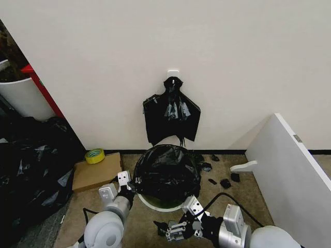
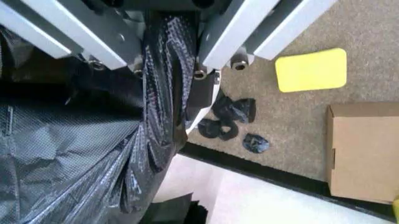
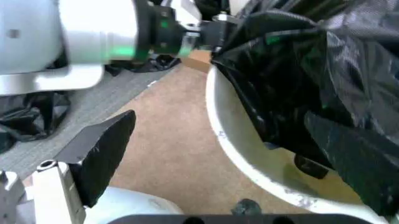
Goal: Place the garbage bag over the trash bin.
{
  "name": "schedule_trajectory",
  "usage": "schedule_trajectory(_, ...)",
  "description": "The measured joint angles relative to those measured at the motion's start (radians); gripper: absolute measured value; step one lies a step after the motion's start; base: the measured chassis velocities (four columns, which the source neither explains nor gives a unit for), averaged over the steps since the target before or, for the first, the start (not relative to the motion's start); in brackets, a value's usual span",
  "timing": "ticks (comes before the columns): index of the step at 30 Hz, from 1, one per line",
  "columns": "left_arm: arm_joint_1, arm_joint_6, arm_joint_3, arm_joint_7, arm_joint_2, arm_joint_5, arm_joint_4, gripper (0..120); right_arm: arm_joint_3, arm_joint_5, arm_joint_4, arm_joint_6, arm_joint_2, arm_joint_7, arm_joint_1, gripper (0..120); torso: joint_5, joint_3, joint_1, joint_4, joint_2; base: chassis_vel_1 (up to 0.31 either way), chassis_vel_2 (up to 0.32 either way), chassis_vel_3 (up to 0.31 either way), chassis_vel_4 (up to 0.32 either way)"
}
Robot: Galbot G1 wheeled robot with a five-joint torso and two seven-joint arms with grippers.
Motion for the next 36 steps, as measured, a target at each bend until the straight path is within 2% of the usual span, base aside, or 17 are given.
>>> schedule_trajectory(5, -0.003, 0.001, 0.006, 0.005, -0.003, 0.007, 0.0, 0, -0.007, -0.003, -0.02, -0.008, 0.0, 0.009, 0.021, 98, 0.0, 0.0, 0.0, -0.0001, 0.0, 0.0, 0.0, 0.0, 0.0)
schedule_trajectory(9, -0.002, 0.002, 0.013, 0.012, -0.006, 0.019, -0.004, 0, -0.014, -0.055, -0.039, -0.011, -0.011, 0.008, 0.04, 90, 0.0, 0.0, 0.0, 0.0, 0.0, 0.0, 0.0, 0.0, 0.0)
schedule_trajectory(20, -0.007, 0.006, 0.018, 0.015, -0.008, 0.026, -0.005, 0, -0.042, -0.161, -0.064, -0.034, -0.055, -0.015, 0.056, 51, 0.0001, 0.0, 0.0, -0.0001, 0.0, 0.0, 0.0, 0.0, 0.0)
schedule_trajectory(21, -0.007, 0.006, 0.018, 0.015, -0.008, 0.026, -0.005, 0, -0.042, -0.161, -0.064, -0.034, -0.055, -0.015, 0.056, 51, 0.0001, 0.0, 0.0, -0.0001, 0.0, 0.0, 0.0, 0.0, 0.0)
schedule_trajectory(25, -0.01, 0.008, 0.02, 0.017, -0.009, 0.025, -0.007, 0, -0.047, -0.206, -0.068, -0.036, -0.065, -0.018, 0.065, 31, 0.0, 0.0, 0.0, -0.0001, 0.0, 0.0, 0.0, 0.0, 0.0)
schedule_trajectory(27, -0.01, 0.008, 0.02, 0.017, -0.009, 0.025, -0.008, 0, -0.047, -0.209, -0.068, -0.037, -0.065, -0.018, 0.067, 30, 0.0, 0.0, 0.0, -0.0001, 0.0, 0.0, 0.0, 0.0, 0.0)
schedule_trajectory(33, -0.011, 0.01, 0.022, 0.018, -0.01, 0.025, -0.019, 0, -0.06, -0.253, -0.073, -0.039, -0.075, -0.02, 0.069, 3, 0.0, 0.0, 0.0, -0.0001, 0.0, 0.0, 0.0, 0.0, 0.0)
schedule_trajectory(36, -0.011, 0.011, 0.022, 0.018, -0.013, 0.025, -0.02, 0, -0.067, -0.268, -0.075, -0.039, -0.077, -0.019, 0.064, 0, 0.0, 0.0, 0.0, -0.0001, 0.0, 0.0, 0.0, 0.0, 0.0)
